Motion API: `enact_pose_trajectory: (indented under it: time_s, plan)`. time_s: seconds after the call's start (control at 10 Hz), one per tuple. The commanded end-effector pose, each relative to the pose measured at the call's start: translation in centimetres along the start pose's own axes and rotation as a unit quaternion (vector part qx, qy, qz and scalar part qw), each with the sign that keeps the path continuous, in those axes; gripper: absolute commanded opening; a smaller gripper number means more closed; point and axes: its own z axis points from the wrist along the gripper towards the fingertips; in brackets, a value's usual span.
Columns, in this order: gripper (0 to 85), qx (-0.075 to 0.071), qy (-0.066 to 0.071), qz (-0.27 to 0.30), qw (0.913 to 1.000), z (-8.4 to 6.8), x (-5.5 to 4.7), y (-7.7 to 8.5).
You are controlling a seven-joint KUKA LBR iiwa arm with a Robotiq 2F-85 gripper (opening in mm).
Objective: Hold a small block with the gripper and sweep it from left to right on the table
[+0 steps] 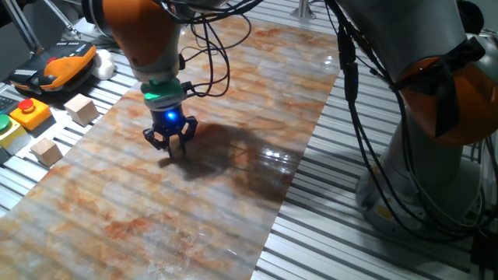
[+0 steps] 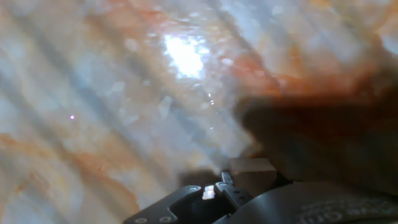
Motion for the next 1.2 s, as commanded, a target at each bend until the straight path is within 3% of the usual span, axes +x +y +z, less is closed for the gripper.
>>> enact_pose_trajectory:
  time_s: [0.0,0.1,0.2,0.4,0.6,0.7,0.8,0.9,1.0,1.1]
  plan:
    - [68.0,-0.003,-0.003,0.001,1.0000,-0.6,-0.4,0.0]
    - [68.0,-0.005,-0.008,0.006,0.9999,-0.7,-0.5,-0.1]
    - [85.0,-0.001,-0.015,0.007,0.9999,-0.7,-0.5,0.0]
    - [85.0,0.006,-0.020,0.001,0.9998,-1.0,-0.7,-0.3]
    - [85.0,-0.003,-0.012,-0.004,0.9999,-2.2,-1.5,-1.1]
    - [68.0,0.016,-0.020,-0.031,0.9992,-3.0,-2.0,-1.8]
    - [51.0,0.022,-0.022,-0.053,0.9981,-3.6,-2.6,-2.4]
    - [17.0,0.020,-0.015,-0.082,0.9963,-4.2,-3.4,-2.9]
    - [0.0,0.014,-0.019,-0.106,0.9941,-4.5,-4.1,-3.4]
    - [0.0,0.030,-0.027,-0.135,0.9901,-4.9,-4.4,-4.0]
